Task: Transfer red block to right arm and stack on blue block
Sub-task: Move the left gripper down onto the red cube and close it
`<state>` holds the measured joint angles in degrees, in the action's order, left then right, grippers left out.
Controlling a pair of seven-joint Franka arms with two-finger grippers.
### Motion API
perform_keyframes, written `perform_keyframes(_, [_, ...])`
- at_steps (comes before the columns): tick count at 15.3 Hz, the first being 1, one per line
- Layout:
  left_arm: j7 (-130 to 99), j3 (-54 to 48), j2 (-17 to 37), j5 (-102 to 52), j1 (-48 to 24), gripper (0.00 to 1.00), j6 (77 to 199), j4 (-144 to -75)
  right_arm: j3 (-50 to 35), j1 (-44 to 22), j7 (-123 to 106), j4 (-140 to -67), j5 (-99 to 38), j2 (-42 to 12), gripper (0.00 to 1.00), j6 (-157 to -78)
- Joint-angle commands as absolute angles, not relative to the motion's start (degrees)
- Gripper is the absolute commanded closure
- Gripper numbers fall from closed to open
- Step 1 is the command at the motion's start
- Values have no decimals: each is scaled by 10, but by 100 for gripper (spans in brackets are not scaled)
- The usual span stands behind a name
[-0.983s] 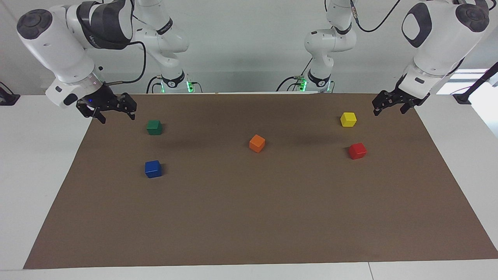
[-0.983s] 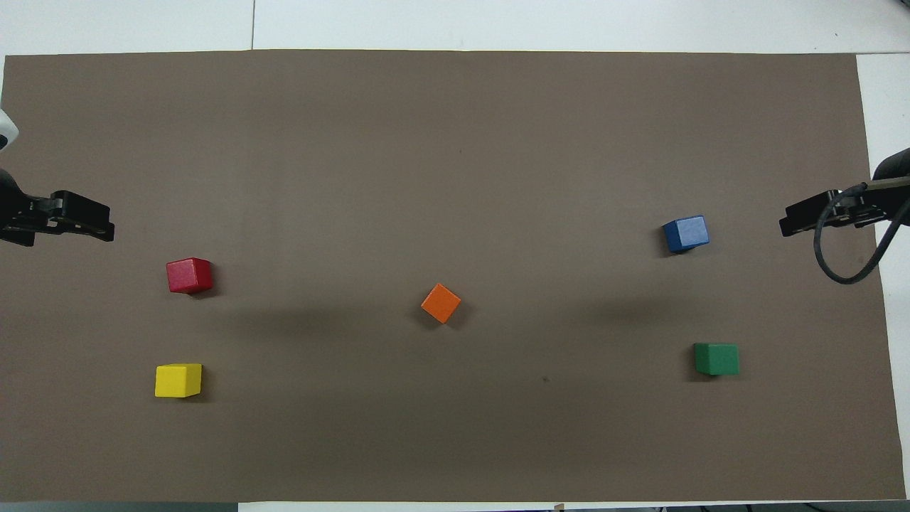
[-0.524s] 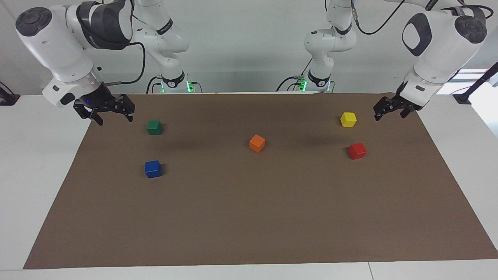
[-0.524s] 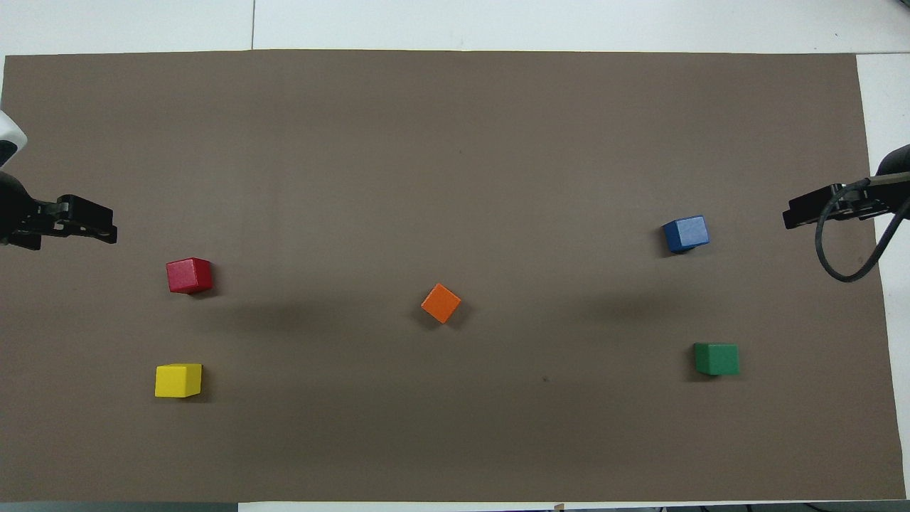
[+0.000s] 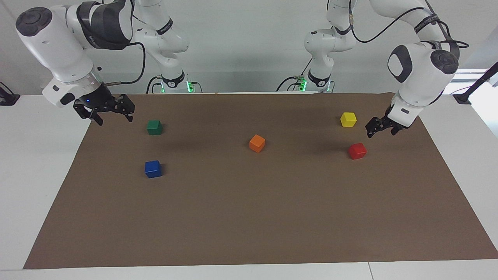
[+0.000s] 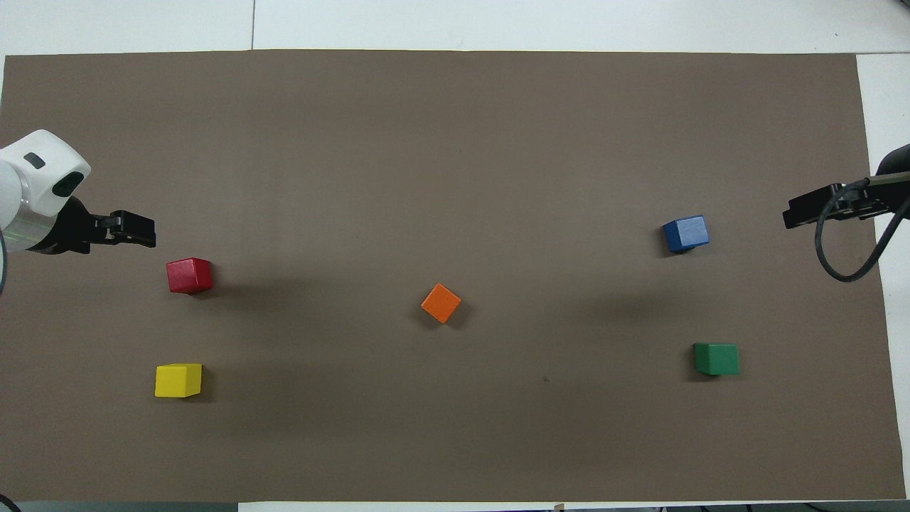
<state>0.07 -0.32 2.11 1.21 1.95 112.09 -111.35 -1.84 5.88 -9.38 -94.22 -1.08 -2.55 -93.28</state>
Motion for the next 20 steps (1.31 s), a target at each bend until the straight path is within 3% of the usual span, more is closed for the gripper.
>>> perform_keyframes(1, [-4,-1,25,19,22,0,1172,-1148,-25,62,-83,-949,-8,-16,0,-934])
perform_keyframes(12, [-74,-1,25,19,22,0,1336,-1301,-25,60,-86,-965,-7,-10,0,-933])
perform_keyframes(20, [-120,-1,35,19,15,0,1370,-1324,-25,60,-83,-969,-8,-8,0,-939])
